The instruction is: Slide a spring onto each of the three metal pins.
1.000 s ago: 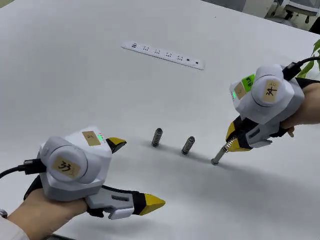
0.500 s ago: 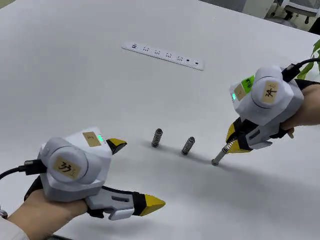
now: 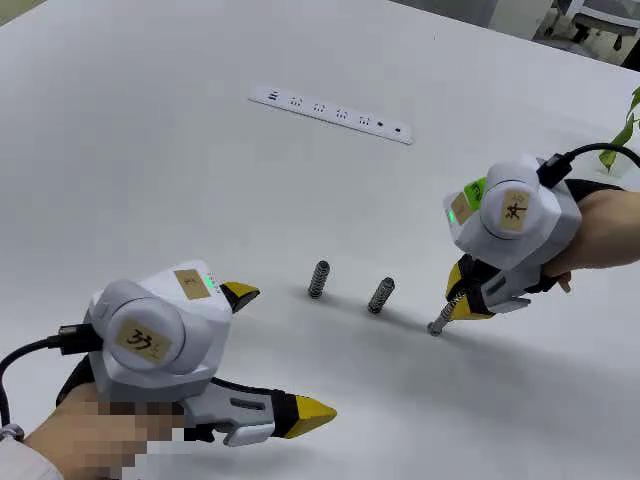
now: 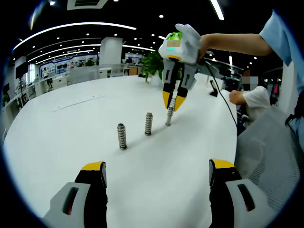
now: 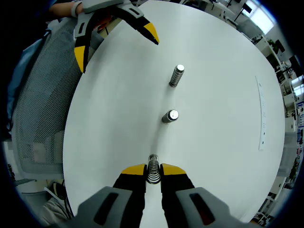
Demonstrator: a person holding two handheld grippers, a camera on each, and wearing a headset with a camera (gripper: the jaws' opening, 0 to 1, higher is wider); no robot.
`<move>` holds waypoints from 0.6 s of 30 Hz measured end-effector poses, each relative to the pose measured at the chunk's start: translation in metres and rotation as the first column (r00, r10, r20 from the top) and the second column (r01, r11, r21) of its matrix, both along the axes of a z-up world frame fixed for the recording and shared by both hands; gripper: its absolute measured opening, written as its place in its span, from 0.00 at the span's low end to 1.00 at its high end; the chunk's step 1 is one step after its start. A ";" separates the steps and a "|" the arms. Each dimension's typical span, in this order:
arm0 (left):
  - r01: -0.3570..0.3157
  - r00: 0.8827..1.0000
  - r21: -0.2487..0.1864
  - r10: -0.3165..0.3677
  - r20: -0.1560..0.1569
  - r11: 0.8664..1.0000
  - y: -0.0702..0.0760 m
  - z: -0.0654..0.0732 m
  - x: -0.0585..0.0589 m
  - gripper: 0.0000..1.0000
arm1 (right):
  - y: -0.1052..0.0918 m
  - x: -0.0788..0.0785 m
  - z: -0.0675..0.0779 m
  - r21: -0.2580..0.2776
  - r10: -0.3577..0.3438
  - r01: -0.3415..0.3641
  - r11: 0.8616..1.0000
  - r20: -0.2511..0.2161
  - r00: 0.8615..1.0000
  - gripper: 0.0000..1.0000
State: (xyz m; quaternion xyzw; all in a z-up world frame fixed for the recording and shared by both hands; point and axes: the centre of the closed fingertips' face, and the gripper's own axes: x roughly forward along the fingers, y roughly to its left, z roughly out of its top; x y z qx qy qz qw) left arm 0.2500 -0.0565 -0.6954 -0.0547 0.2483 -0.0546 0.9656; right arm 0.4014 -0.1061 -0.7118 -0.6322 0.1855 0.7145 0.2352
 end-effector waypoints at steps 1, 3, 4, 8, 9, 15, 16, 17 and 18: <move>0.000 1.000 0.001 0.000 0.001 1.000 0.000 0.000 0.000 0.91 | 0.000 0.000 -0.002 -0.003 0.005 -0.005 1.000 0.005 1.000 0.13; 0.000 1.000 0.000 0.000 0.001 1.000 0.000 0.000 0.000 0.91 | 0.001 0.000 -0.006 -0.009 0.011 -0.010 1.000 0.010 1.000 0.13; 0.001 1.000 0.001 -0.001 0.001 1.000 0.000 0.000 0.000 0.91 | 0.001 0.001 -0.008 -0.011 0.011 -0.010 1.000 0.011 1.000 0.13; -0.001 1.000 -0.001 0.001 0.003 1.000 0.000 0.001 0.000 0.91 | 0.001 0.001 -0.015 -0.016 0.008 -0.008 1.000 0.014 1.000 0.13; -0.001 1.000 0.000 0.001 0.003 1.000 0.000 0.001 0.000 0.91 | 0.000 0.001 -0.016 -0.025 0.005 -0.005 1.000 0.011 1.000 0.13; -0.003 1.000 -0.001 0.003 0.004 1.000 0.000 0.001 0.000 0.91 | 0.000 -0.001 -0.020 -0.021 0.001 -0.001 1.000 0.009 1.000 0.13; -0.003 1.000 -0.001 0.003 0.004 1.000 0.000 0.001 0.000 0.91 | 0.000 -0.002 -0.021 -0.019 0.002 -0.002 1.000 0.007 1.000 0.13; -0.003 1.000 -0.001 0.003 0.003 1.000 0.000 0.001 0.000 0.91 | 0.000 -0.002 -0.022 -0.019 0.004 -0.004 1.000 0.005 1.000 0.13; -0.002 1.000 -0.001 0.002 0.004 1.000 0.000 0.001 0.000 0.91 | 0.000 -0.001 -0.024 -0.017 0.005 -0.004 1.000 0.009 1.000 0.13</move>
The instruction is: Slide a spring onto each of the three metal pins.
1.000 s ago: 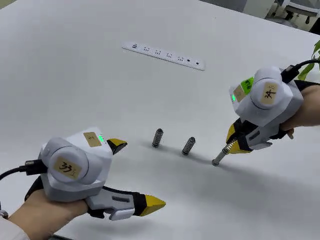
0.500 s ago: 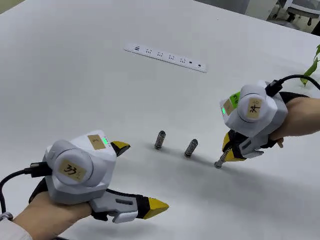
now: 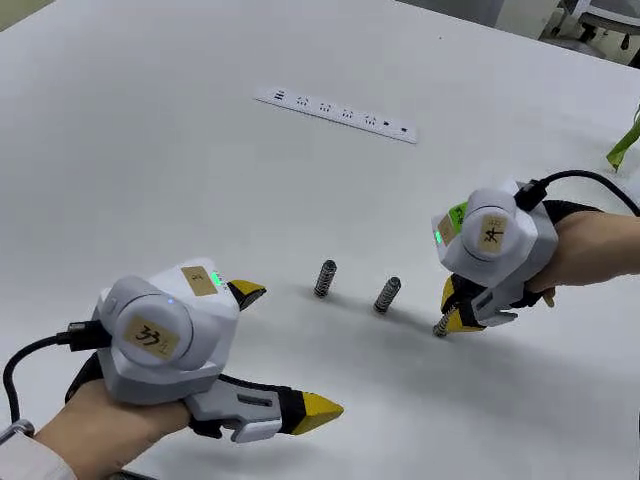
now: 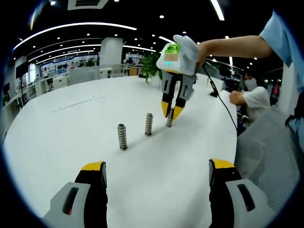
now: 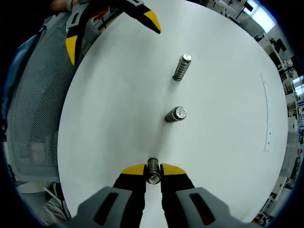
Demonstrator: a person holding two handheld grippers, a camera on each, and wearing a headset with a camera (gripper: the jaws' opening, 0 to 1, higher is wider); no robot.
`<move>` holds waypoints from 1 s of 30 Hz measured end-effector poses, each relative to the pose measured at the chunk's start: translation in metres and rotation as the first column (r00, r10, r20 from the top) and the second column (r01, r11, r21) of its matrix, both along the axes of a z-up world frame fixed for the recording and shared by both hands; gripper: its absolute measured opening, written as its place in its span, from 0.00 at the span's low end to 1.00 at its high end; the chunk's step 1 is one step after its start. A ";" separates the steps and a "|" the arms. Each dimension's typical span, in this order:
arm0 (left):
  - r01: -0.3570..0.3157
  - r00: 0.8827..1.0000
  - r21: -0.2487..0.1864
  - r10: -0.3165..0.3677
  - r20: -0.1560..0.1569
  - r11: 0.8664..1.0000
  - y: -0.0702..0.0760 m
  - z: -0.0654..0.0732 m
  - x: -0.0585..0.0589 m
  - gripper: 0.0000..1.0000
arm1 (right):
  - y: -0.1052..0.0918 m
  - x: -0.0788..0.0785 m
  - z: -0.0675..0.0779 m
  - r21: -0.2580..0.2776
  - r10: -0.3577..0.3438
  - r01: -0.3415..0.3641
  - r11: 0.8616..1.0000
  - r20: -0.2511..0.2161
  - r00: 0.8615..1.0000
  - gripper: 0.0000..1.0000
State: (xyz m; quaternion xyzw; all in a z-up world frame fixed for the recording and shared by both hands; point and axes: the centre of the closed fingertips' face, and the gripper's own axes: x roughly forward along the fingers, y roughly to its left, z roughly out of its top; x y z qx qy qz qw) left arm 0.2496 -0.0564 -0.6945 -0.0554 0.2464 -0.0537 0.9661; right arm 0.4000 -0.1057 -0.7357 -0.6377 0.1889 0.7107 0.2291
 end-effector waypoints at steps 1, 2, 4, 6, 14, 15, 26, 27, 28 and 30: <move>0.000 1.000 0.000 0.000 0.000 1.000 0.000 0.000 0.000 0.91 | 0.000 0.001 -0.002 0.000 -0.002 0.002 1.000 0.003 1.000 0.13; 0.000 1.000 0.000 0.000 0.001 1.000 0.000 0.000 0.000 0.91 | 0.000 0.002 -0.004 0.003 -0.001 0.001 1.000 0.004 1.000 0.13; -0.001 1.000 0.000 0.001 0.002 1.000 0.000 0.001 0.000 0.91 | 0.000 0.002 -0.003 0.004 -0.008 0.008 1.000 0.003 1.000 0.13; 0.000 1.000 0.000 0.000 0.001 1.000 0.000 0.000 0.000 0.91 | 0.000 0.002 -0.004 0.002 -0.003 0.003 1.000 0.006 1.000 0.13; 0.002 1.000 0.003 -0.002 0.000 1.000 0.000 0.000 0.001 0.91 | 0.000 0.003 -0.004 0.001 -0.008 0.008 1.000 0.010 1.000 0.13; 0.004 1.000 0.003 -0.004 0.001 1.000 -0.001 0.000 0.001 0.91 | 0.000 0.003 -0.004 0.000 -0.009 0.009 1.000 0.010 1.000 0.13; 0.001 1.000 0.004 -0.001 0.005 1.000 0.001 -0.001 0.001 0.91 | -0.001 0.002 -0.006 -0.004 -0.009 0.009 1.000 0.008 1.000 0.19; 0.001 1.000 0.003 -0.001 0.006 1.000 0.001 0.000 0.001 0.91 | -0.001 0.001 -0.005 0.002 -0.008 0.008 1.000 0.003 1.000 0.22; 0.000 1.000 0.003 0.000 0.005 1.000 0.001 -0.001 0.000 0.91 | 0.000 0.001 -0.005 0.007 -0.013 0.013 1.000 -0.003 1.000 0.24; 0.000 1.000 0.002 0.000 0.001 1.000 0.002 -0.003 0.000 0.91 | 0.001 0.001 -0.006 0.015 -0.031 0.031 0.999 -0.014 0.999 0.31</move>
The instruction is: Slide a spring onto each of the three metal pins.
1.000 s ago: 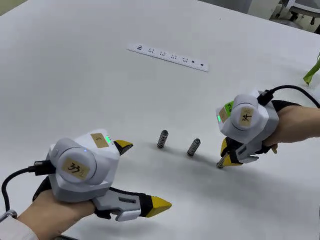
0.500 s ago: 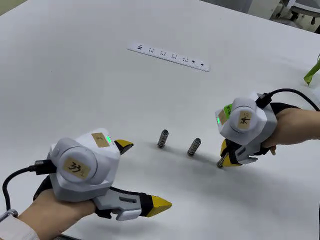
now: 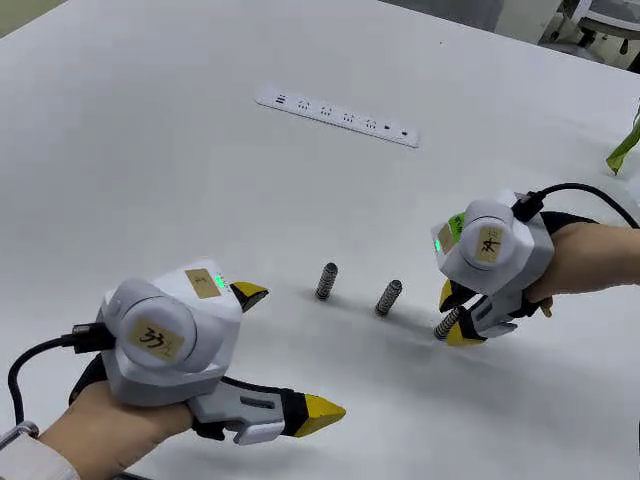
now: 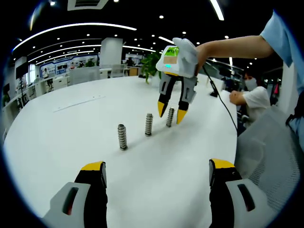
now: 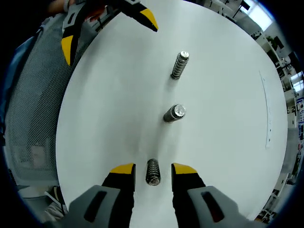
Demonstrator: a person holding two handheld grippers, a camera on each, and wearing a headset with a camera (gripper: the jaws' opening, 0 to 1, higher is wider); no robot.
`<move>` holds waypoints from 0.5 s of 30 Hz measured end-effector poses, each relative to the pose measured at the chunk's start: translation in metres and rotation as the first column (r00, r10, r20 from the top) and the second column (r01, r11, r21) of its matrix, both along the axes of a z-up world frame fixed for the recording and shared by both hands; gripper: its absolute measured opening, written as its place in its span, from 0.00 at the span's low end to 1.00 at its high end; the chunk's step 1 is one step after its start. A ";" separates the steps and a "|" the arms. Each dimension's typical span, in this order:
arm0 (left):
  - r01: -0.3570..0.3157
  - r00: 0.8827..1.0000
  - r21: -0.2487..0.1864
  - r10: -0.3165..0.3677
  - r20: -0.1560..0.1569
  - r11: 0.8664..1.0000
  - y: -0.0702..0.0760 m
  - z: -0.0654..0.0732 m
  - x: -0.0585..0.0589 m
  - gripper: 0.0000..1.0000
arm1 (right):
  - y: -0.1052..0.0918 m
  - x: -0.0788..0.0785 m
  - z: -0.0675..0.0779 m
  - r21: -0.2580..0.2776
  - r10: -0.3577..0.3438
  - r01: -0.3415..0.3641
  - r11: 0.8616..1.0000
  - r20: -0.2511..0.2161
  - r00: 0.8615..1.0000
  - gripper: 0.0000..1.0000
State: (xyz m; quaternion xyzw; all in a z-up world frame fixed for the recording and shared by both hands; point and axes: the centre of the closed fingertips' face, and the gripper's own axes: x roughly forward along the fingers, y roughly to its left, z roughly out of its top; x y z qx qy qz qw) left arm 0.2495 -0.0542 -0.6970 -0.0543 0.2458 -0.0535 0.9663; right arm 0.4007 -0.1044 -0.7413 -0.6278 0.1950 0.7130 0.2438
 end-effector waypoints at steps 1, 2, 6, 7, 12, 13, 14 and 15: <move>0.000 1.000 -0.002 0.000 -0.001 1.000 0.000 -0.001 0.000 0.91 | 0.000 0.000 0.000 0.002 -0.006 0.006 1.000 -0.003 1.000 0.36; 0.000 1.000 -0.004 0.000 -0.001 1.000 0.000 -0.001 0.000 0.91 | 0.001 -0.002 0.002 0.010 -0.013 0.013 1.000 -0.014 1.000 0.42; -0.002 1.000 -0.006 0.002 -0.003 1.000 0.002 -0.003 -0.001 0.92 | 0.004 -0.004 0.007 0.037 -0.027 0.028 0.999 -0.032 0.999 0.61; -0.002 1.000 -0.004 0.002 -0.003 1.000 0.002 -0.003 -0.001 0.92 | 0.005 -0.004 0.008 0.050 -0.036 0.038 0.998 -0.034 0.999 0.65; 0.001 1.000 0.003 -0.001 -0.002 1.000 0.001 -0.003 -0.001 0.92 | 0.008 -0.002 0.011 0.115 -0.117 0.122 0.986 -0.051 0.992 0.86; 0.001 1.000 0.004 -0.001 -0.002 1.000 0.000 -0.003 -0.001 0.92 | 0.010 -0.001 0.012 0.132 -0.130 0.136 0.982 -0.055 0.990 0.90; 0.000 1.000 0.006 0.000 -0.003 1.000 0.001 -0.003 -0.001 0.92 | 0.010 -0.001 0.013 0.147 -0.140 0.148 0.978 -0.066 0.988 0.93; -0.001 1.000 0.006 0.001 -0.002 1.000 0.001 -0.003 -0.001 0.92 | 0.010 0.000 0.013 0.154 -0.150 0.160 0.975 -0.074 0.986 0.96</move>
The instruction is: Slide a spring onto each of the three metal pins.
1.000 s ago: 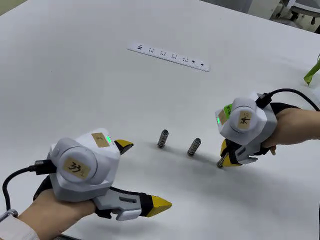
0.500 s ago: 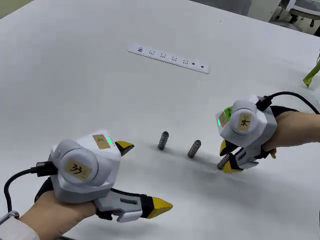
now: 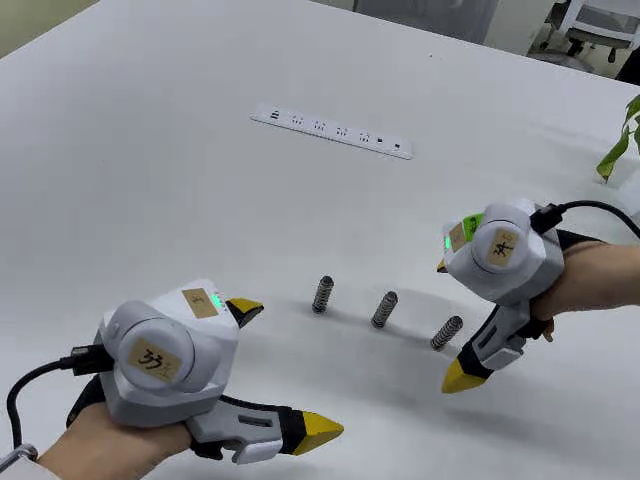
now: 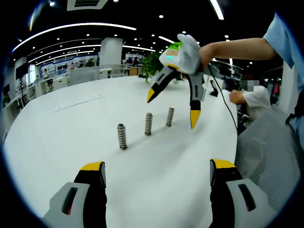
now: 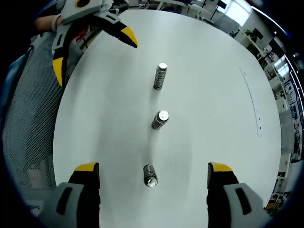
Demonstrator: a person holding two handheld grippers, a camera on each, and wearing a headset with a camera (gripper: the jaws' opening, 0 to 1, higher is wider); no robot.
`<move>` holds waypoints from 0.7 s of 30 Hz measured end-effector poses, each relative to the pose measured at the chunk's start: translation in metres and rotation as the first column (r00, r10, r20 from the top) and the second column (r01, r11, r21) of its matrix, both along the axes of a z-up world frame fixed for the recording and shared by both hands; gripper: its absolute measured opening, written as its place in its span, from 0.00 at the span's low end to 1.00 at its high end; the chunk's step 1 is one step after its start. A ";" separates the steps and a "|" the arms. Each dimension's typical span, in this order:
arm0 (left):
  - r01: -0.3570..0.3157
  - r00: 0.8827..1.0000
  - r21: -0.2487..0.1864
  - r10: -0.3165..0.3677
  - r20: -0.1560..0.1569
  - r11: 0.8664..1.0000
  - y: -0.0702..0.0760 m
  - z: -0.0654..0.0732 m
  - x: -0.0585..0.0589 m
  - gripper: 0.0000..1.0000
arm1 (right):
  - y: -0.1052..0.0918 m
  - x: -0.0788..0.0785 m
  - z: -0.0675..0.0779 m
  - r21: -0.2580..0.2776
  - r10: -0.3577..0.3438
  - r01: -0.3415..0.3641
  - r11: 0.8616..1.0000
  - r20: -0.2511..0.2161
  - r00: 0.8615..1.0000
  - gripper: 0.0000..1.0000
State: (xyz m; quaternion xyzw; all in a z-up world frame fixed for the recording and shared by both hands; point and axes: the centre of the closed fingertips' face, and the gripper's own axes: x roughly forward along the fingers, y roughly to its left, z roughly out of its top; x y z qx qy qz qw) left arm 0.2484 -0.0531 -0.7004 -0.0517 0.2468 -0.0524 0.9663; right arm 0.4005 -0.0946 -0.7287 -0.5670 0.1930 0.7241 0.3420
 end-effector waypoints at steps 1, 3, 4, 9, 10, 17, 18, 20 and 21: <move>-0.001 1.000 0.000 0.001 0.001 1.000 0.000 0.000 0.000 0.93 | 0.000 0.001 0.000 0.007 -0.009 0.009 1.000 -0.004 1.000 0.97; 0.000 1.000 0.002 0.000 0.001 1.000 0.000 0.000 0.000 0.93 | -0.003 0.002 0.002 0.017 -0.024 0.024 1.000 -0.012 1.000 0.99; 0.001 1.000 0.004 -0.001 0.001 1.000 0.000 0.000 0.000 0.93 | -0.004 0.003 0.002 0.022 -0.039 0.040 0.999 -0.019 0.999 0.99; 0.003 1.000 0.007 -0.003 -0.002 1.000 0.000 -0.001 0.000 0.93 | -0.005 0.003 0.008 0.073 -0.088 0.091 0.993 -0.046 0.995 0.99; 0.003 1.000 0.007 -0.003 -0.002 1.000 0.000 -0.001 0.000 0.93 | -0.005 0.003 0.009 0.081 -0.100 0.104 0.991 -0.054 0.994 0.99; 0.004 1.000 0.008 -0.004 -0.005 1.000 0.000 -0.003 0.000 0.93 | -0.008 -0.001 0.012 0.149 -0.179 0.194 0.970 -0.108 0.978 0.99; 0.004 1.000 0.009 -0.004 -0.004 1.000 0.001 -0.003 0.000 0.93 | -0.007 0.000 0.012 0.163 -0.199 0.217 0.962 -0.120 0.973 0.99; 0.000 1.000 0.018 0.000 -0.002 1.000 0.002 -0.002 0.000 0.93 | -0.006 0.001 0.014 0.195 -0.264 0.296 0.935 -0.172 0.949 0.99; -0.002 1.000 0.020 0.002 0.000 1.000 0.003 -0.002 0.000 0.93 | -0.007 -0.002 0.015 0.206 -0.280 0.317 0.926 -0.190 0.941 0.99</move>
